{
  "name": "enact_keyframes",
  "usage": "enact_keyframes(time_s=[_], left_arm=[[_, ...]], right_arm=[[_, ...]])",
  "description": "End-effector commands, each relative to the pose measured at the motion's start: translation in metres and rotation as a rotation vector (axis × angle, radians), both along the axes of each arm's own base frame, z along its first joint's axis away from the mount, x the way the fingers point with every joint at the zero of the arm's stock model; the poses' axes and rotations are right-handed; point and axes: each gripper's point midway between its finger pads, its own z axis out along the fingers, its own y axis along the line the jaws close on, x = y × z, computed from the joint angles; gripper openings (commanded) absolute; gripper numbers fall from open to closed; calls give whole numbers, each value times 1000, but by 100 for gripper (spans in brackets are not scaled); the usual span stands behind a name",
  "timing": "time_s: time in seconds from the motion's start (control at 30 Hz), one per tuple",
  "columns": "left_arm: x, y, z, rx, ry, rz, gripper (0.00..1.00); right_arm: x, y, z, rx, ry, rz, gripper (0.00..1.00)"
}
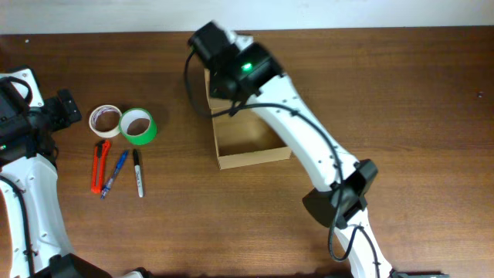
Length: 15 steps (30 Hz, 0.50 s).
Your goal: Pack container
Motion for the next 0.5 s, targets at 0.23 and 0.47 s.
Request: enact_keyframes(time_s=[0.23, 0.47], left_arm=[[2, 3, 6, 19, -4, -8, 100], [2, 3, 6, 19, -4, -8, 100]], right_arm=[[14, -140, 18, -192, 59, -241, 16], [21, -171, 14, -247, 118, -118, 17]])
